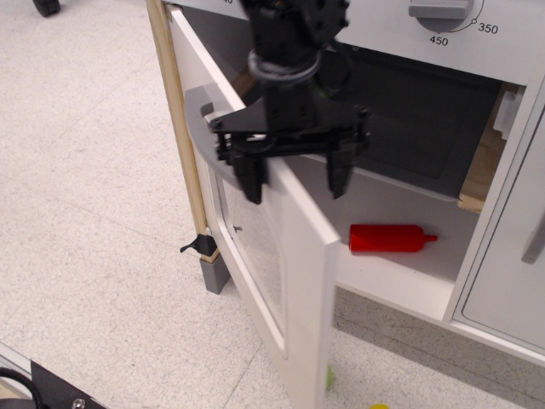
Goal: Close oven
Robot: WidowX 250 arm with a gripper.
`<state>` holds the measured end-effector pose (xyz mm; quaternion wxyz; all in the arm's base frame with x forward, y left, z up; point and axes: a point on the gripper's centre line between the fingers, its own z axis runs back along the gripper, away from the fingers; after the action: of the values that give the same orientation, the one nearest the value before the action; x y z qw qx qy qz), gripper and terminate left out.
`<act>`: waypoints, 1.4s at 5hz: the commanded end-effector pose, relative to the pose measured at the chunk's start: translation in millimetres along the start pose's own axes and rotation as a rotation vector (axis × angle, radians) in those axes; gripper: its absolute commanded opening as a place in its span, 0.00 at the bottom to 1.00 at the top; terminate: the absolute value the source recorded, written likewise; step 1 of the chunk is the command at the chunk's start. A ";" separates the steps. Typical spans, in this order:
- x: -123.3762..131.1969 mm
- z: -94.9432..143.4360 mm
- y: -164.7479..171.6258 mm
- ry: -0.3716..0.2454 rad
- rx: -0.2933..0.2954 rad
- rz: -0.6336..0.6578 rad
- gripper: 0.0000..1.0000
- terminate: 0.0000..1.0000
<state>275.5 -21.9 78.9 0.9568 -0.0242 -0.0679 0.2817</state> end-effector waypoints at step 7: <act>-45.6 -14.4 16.1 -0.032 -0.085 -0.507 1.00 0.00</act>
<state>222.2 -38.6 46.2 0.9947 -0.0417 -0.0869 0.0350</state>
